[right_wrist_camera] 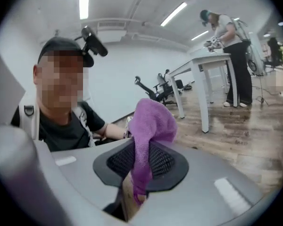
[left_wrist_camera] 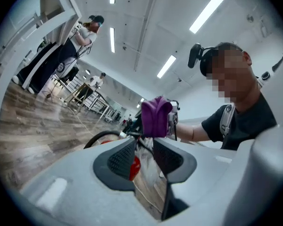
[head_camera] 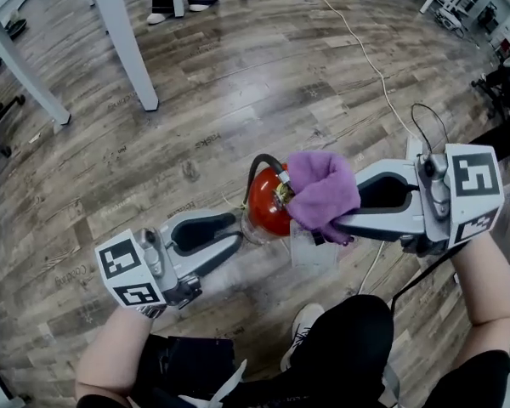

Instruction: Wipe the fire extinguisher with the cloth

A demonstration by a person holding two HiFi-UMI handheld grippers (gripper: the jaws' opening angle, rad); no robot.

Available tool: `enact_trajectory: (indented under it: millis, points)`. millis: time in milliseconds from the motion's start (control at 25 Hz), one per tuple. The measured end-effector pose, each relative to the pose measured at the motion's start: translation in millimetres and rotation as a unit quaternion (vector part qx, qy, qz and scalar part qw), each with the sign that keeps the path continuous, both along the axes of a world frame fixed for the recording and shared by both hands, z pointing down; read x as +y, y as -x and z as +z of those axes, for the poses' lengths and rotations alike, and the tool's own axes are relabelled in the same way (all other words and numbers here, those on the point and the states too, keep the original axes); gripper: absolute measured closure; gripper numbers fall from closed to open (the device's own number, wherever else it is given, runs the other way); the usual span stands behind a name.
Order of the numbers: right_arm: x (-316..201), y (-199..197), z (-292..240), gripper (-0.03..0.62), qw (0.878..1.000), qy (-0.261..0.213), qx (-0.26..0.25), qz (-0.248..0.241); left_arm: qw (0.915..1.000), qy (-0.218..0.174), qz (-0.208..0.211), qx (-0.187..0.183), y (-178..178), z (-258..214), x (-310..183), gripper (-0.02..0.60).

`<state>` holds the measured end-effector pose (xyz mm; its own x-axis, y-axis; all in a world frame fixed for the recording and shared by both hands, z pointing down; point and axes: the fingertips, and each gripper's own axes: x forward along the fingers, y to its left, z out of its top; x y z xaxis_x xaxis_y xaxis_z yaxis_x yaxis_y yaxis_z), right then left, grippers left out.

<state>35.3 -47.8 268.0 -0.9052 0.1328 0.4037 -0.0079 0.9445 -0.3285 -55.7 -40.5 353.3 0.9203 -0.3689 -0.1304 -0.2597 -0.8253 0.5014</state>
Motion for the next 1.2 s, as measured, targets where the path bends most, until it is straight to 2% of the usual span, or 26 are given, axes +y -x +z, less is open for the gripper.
enact_trajectory:
  millis: [160,200,320,480,640,840,960,1080,1200]
  points:
    - [-3.6,9.2,-26.5,0.525,0.994,0.056,-0.094,0.024,0.9965,-0.036,-0.013,0.074,-6.1,-60.5,-7.5,0.362]
    - [-0.8,12.2,-32.9,0.525,0.992,0.063,-0.107,0.022,0.9955,-0.040,-0.005,0.086,-12.1,-72.2,-7.1,0.295]
    - [5.4,21.4,-36.1,0.525,0.993,0.055,-0.105,0.014,0.9934,-0.059,0.027,0.094,-37.1,-98.3,-4.1,0.173]
    - [9.5,28.8,-29.7,0.523,0.995,0.044,-0.085,0.006,0.9932,-0.059,0.014,0.099,-49.1,-111.8,-13.8,0.167]
    - [13.8,29.1,-24.5,0.523,0.996,0.037,-0.077,0.005,0.9921,-0.049,0.015,0.114,-50.9,-114.7,-15.7,0.178]
    - [16.7,27.3,-17.5,0.523,0.997,0.036,-0.071,0.005,0.9927,-0.052,0.054,0.094,-65.2,-114.4,-1.7,0.189]
    - [17.2,29.3,-15.6,0.523,0.997,0.031,-0.071,0.004,0.9931,-0.043,0.053,0.095,-63.5,-115.3,-4.1,0.264]
    - [14.3,30.9,-12.5,0.522,0.997,0.033,-0.071,0.010,0.9935,-0.035,0.054,0.094,-59.2,-114.4,-7.3,0.492]
    - [13.3,32.6,-13.5,0.519,0.996,0.038,-0.079,0.016,0.9936,-0.038,0.056,0.091,-56.7,-117.0,-7.4,0.506]
